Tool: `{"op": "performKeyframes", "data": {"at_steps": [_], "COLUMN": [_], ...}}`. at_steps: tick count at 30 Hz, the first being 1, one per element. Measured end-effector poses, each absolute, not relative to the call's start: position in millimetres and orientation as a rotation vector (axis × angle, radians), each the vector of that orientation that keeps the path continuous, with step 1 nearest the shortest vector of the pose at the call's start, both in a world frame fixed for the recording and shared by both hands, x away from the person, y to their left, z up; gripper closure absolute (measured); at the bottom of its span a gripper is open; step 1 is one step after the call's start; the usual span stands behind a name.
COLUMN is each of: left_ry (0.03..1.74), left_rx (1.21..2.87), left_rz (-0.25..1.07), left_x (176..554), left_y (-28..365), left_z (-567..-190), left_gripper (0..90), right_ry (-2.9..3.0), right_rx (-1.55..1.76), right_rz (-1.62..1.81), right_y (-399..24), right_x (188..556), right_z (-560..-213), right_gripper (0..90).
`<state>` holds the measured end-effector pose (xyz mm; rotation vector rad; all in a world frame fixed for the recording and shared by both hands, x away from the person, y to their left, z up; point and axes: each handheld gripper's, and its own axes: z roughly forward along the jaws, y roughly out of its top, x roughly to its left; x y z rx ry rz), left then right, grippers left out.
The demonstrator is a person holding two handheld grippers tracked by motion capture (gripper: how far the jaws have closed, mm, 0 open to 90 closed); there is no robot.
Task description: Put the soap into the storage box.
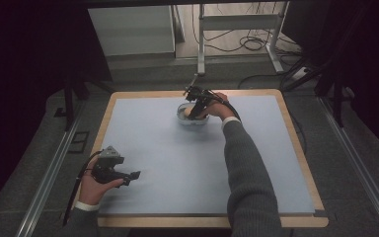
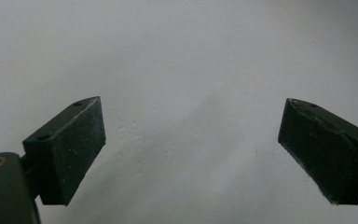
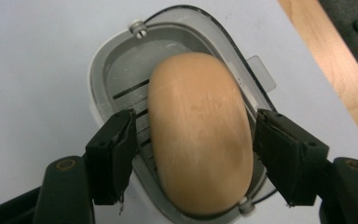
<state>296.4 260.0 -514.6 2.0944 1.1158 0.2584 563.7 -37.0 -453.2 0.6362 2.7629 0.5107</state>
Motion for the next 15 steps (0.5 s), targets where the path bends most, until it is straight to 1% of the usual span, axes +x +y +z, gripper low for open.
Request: {"op": "performKeyframes", "data": {"at_steps": [7,11,15], "left_ry": [1.116,1.122,1.125], "left_rx": [2.09,2.087,2.083], "left_rz": [0.256,0.257,0.266], "left_x": [296.7,297.1,296.3], "left_y": [259.6,260.2,260.3], "left_z": [-515.2,-515.8,-514.6], "left_gripper": [7.6,7.7,7.7], "right_ry": [2.707,2.615,2.548], "right_rx": [0.693,0.765,0.831], "right_rz": [0.582,0.681,0.769], "right_y": [-41.7,-53.4,-69.6], "right_x": [557.3,541.6,520.8], "right_z": [-441.8,-422.7,-416.0], "right_gripper": [30.6,28.7,24.9]}}
